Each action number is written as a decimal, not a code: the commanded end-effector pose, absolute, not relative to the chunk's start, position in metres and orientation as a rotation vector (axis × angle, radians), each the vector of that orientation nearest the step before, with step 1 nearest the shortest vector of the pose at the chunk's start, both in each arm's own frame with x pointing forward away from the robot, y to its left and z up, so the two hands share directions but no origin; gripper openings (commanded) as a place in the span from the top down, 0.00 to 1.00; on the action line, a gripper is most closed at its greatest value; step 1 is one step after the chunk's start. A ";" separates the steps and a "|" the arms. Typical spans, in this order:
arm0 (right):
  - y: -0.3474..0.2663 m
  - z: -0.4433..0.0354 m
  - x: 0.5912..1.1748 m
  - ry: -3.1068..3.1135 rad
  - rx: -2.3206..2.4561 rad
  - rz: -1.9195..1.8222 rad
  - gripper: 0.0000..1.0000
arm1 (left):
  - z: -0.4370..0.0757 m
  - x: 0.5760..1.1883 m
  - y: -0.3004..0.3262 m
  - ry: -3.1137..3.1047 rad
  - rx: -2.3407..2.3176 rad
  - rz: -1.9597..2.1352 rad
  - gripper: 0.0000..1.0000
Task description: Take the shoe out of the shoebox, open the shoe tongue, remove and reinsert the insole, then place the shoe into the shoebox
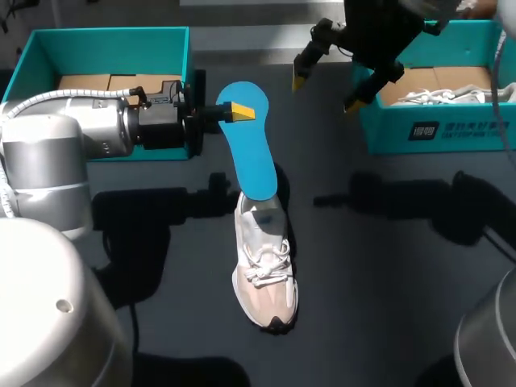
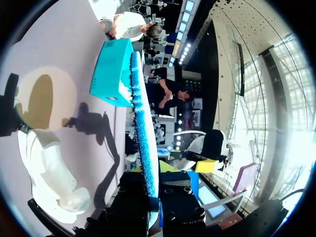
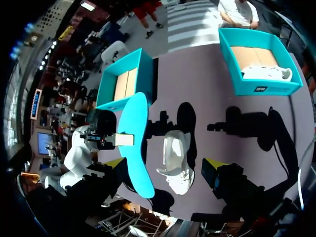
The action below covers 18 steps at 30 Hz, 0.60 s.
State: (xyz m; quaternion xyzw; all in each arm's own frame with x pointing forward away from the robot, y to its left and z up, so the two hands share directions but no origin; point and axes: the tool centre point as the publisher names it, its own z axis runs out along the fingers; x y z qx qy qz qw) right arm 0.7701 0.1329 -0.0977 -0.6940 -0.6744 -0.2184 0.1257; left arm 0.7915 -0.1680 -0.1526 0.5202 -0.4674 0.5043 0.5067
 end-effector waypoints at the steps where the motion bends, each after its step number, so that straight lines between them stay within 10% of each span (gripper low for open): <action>1: 0.120 -0.117 0.766 -1.500 -1.515 -1.125 0.00 | -0.152 0.790 -0.167 -1.128 1.258 1.216 1.00; 18: 0.134 -0.124 0.771 -1.449 -1.437 -1.169 0.00 | -0.152 0.790 -0.167 -1.128 1.258 1.216 1.00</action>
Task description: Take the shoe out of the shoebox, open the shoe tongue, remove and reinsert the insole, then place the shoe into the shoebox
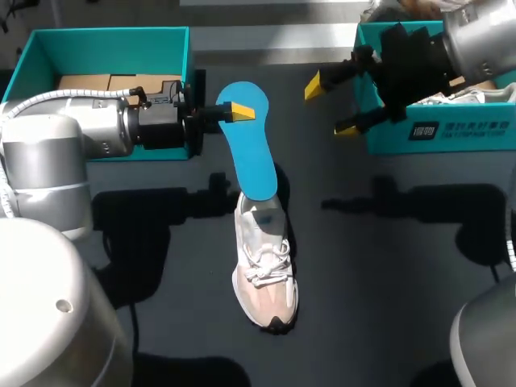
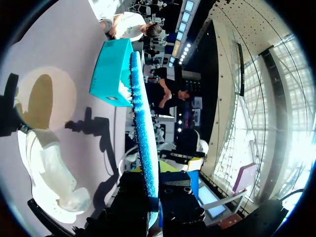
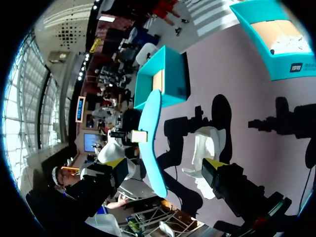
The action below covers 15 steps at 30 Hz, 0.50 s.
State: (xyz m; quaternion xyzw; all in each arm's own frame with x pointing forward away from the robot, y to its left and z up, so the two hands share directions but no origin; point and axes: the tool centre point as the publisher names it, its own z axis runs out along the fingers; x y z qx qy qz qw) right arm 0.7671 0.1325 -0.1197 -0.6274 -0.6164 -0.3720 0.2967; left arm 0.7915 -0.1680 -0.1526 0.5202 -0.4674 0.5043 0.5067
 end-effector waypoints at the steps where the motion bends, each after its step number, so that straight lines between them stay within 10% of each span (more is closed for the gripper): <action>1: 0.135 -0.124 0.772 -1.452 -1.430 -1.169 0.00 | -0.152 0.790 -0.167 -1.128 1.258 1.216 1.00; 15: 0.142 -0.126 0.779 -1.430 -1.368 -1.191 0.00 | -0.152 0.790 -0.167 -1.128 1.258 1.216 1.00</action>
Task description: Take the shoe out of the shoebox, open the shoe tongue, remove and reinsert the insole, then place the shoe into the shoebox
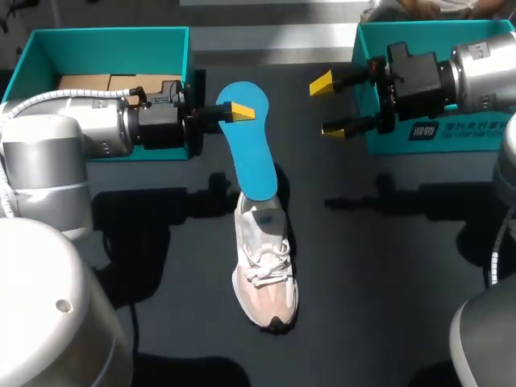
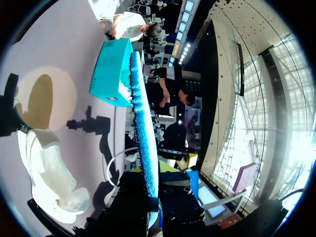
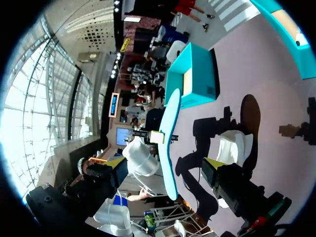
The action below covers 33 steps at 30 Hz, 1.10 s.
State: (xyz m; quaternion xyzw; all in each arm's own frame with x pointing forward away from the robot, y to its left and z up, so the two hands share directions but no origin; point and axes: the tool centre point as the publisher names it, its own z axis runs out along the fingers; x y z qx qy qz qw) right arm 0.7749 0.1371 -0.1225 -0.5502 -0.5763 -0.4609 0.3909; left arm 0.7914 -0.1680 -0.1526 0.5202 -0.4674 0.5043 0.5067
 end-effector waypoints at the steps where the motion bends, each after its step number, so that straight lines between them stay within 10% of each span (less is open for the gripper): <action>1: 0.142 -0.126 0.779 -1.430 -1.368 -1.191 0.00 | -0.152 0.790 -0.167 -1.128 1.258 1.216 1.00; 33: 0.142 -0.126 0.779 -1.430 -1.368 -1.191 0.00 | -0.111 0.815 -0.162 -2.237 -0.606 2.422 1.00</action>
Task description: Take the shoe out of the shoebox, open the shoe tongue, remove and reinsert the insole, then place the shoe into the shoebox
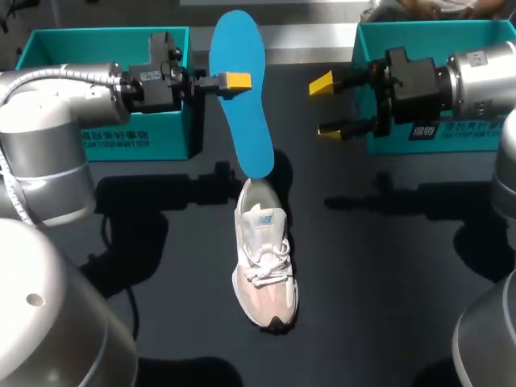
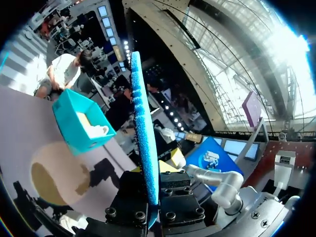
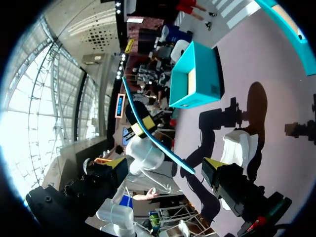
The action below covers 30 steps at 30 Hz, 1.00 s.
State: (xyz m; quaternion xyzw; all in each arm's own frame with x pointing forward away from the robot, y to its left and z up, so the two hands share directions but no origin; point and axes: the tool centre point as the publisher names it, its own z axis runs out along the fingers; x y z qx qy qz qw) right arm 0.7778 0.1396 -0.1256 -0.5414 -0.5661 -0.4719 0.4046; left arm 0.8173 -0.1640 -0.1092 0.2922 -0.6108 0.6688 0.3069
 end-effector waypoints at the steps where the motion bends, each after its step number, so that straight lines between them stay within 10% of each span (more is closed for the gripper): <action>1: 0.142 -0.126 0.779 -1.430 -1.368 -1.191 0.00 | -0.111 0.816 -0.161 -2.229 -0.595 2.426 1.00; 30: 0.142 -0.126 0.779 -1.430 -1.368 -1.191 0.00 | -0.105 0.815 -0.162 -2.228 -0.474 2.480 1.00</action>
